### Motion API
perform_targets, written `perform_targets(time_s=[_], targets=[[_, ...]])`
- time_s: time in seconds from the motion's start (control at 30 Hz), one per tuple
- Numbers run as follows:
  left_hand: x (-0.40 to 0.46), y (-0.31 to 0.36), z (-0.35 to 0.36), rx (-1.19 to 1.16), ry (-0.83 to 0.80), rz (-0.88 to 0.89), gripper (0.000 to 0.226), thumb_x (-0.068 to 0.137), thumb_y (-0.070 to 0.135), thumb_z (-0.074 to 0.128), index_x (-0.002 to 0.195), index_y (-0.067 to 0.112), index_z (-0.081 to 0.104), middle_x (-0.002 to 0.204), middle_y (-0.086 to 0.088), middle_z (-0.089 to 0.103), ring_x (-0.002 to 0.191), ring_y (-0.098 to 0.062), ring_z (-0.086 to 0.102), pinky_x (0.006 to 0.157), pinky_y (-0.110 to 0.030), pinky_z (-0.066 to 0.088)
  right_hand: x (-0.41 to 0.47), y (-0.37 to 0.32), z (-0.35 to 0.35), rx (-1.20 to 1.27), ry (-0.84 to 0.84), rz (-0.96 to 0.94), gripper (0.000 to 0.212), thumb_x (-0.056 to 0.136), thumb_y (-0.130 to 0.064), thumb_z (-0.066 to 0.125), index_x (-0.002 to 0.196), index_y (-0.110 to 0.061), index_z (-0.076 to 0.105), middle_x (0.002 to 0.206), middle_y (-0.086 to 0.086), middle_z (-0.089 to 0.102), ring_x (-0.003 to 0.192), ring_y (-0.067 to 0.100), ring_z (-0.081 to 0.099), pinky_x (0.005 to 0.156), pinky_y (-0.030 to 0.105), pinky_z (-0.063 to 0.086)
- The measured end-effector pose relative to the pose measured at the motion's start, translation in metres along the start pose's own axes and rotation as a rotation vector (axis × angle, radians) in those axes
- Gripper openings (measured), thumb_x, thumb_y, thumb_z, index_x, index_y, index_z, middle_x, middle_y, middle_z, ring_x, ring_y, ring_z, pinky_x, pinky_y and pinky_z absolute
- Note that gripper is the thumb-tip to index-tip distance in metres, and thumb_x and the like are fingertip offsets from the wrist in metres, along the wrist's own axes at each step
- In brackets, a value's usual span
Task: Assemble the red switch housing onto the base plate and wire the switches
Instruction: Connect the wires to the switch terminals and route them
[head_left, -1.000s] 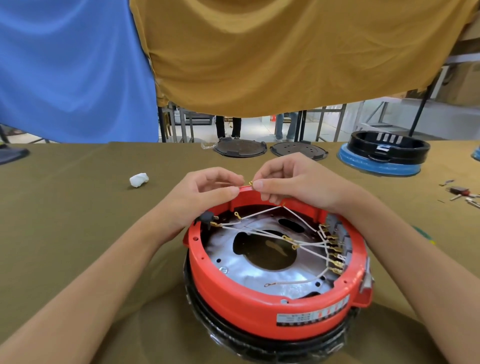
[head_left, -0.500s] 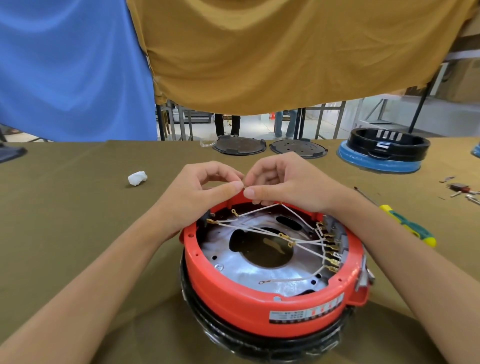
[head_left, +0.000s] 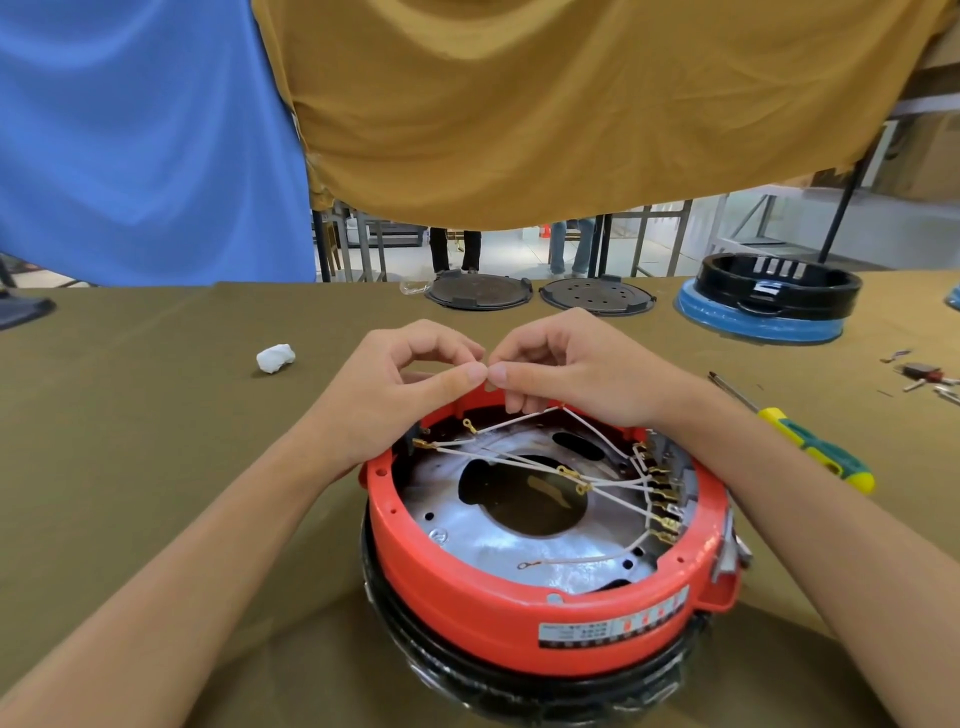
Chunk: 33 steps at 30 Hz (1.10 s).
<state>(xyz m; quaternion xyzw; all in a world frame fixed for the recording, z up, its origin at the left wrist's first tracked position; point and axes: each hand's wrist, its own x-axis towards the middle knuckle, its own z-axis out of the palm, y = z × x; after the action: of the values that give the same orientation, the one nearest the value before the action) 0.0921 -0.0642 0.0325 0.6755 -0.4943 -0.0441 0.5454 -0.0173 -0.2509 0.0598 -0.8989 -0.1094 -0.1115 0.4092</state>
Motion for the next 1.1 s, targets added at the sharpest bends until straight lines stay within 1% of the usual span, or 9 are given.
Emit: perform_targets(time_s=[0.17, 0.3, 0.37, 0.53, 0.7, 0.83, 0.9, 1.0, 1.1], targets=[[-0.001, 0.0, 0.0, -0.054, 0.05, -0.078, 0.016, 0.097, 0.025, 0.061, 0.094, 0.021, 0.076, 0.103, 0.003, 0.074, 0.091, -0.012, 0.069, 0.082, -0.02, 0.052, 0.0, 0.003, 0.0, 0.024, 0.008, 0.013, 0.013, 0.098, -0.012, 0.059, 0.098, -0.004, 0.07, 0.08, 0.009, 0.072, 0.07, 0.012, 0.066, 0.069, 0.02, 0.054], [-0.002, -0.001, 0.0, -0.15, 0.068, -0.168, 0.016, 0.098, 0.015, 0.058, 0.099, 0.019, 0.074, 0.096, -0.011, 0.072, 0.077, -0.021, 0.063, 0.077, -0.033, 0.05, 0.001, 0.005, 0.001, 0.027, -0.022, 0.036, 0.013, 0.098, -0.013, 0.059, 0.096, -0.007, 0.071, 0.077, 0.002, 0.072, 0.07, 0.01, 0.066, 0.069, 0.02, 0.054], [-0.002, -0.001, -0.002, -0.164, 0.029, -0.165, 0.014, 0.09, 0.017, 0.063, 0.101, 0.018, 0.072, 0.098, -0.019, 0.07, 0.078, -0.026, 0.061, 0.077, -0.036, 0.05, 0.001, 0.005, 0.0, 0.038, -0.026, 0.037, 0.014, 0.099, -0.014, 0.059, 0.096, -0.008, 0.071, 0.077, 0.002, 0.073, 0.07, 0.011, 0.066, 0.069, 0.02, 0.054], [-0.003, -0.001, -0.003, -0.111, -0.054, -0.048, 0.014, 0.08, 0.018, 0.071, 0.093, 0.014, 0.071, 0.11, -0.001, 0.072, 0.104, -0.012, 0.068, 0.086, -0.018, 0.051, 0.001, 0.004, 0.0, 0.047, -0.041, 0.041, 0.014, 0.099, -0.017, 0.059, 0.098, -0.011, 0.072, 0.077, 0.001, 0.073, 0.071, 0.011, 0.066, 0.071, 0.022, 0.055], [-0.001, -0.004, -0.005, -0.099, -0.042, -0.049, 0.007, 0.082, 0.02, 0.074, 0.089, 0.02, 0.076, 0.112, 0.003, 0.071, 0.104, -0.01, 0.068, 0.084, -0.017, 0.051, 0.0, 0.003, 0.0, 0.0, -0.038, 0.026, 0.016, 0.098, -0.02, 0.061, 0.099, -0.008, 0.072, 0.077, 0.002, 0.073, 0.068, 0.014, 0.062, 0.067, 0.028, 0.05], [0.001, -0.009, -0.007, -0.32, 0.066, -0.207, 0.015, 0.093, 0.016, 0.062, 0.097, 0.019, 0.076, 0.107, -0.017, 0.069, 0.102, -0.026, 0.065, 0.082, -0.039, 0.056, 0.0, 0.003, 0.001, -0.015, -0.015, 0.019, 0.013, 0.096, -0.017, 0.063, 0.097, -0.008, 0.072, 0.076, 0.004, 0.073, 0.067, 0.012, 0.063, 0.064, 0.022, 0.05], [0.001, -0.011, -0.009, -0.308, 0.103, -0.223, 0.018, 0.093, 0.011, 0.06, 0.097, 0.021, 0.075, 0.106, -0.01, 0.071, 0.106, -0.024, 0.065, 0.085, -0.041, 0.055, 0.0, 0.003, 0.001, -0.037, -0.03, 0.032, 0.011, 0.095, -0.018, 0.064, 0.097, -0.009, 0.072, 0.078, 0.005, 0.074, 0.068, 0.012, 0.064, 0.066, 0.026, 0.05], [-0.002, -0.01, -0.009, -0.229, 0.014, -0.211, 0.017, 0.083, 0.021, 0.068, 0.098, 0.026, 0.075, 0.112, -0.01, 0.071, 0.096, -0.03, 0.066, 0.091, -0.055, 0.049, 0.0, 0.002, 0.001, -0.049, -0.056, 0.057, 0.012, 0.096, -0.02, 0.063, 0.097, -0.011, 0.072, 0.08, 0.005, 0.075, 0.07, 0.015, 0.065, 0.069, 0.035, 0.053], [-0.003, -0.005, -0.008, -0.151, -0.077, -0.14, 0.014, 0.079, 0.026, 0.074, 0.093, 0.028, 0.076, 0.114, 0.003, 0.071, 0.109, -0.026, 0.066, 0.1, -0.058, 0.045, 0.0, -0.001, 0.0, -0.043, -0.075, 0.068, 0.015, 0.098, -0.024, 0.06, 0.097, -0.014, 0.071, 0.08, 0.004, 0.075, 0.071, 0.017, 0.065, 0.073, 0.041, 0.055]])
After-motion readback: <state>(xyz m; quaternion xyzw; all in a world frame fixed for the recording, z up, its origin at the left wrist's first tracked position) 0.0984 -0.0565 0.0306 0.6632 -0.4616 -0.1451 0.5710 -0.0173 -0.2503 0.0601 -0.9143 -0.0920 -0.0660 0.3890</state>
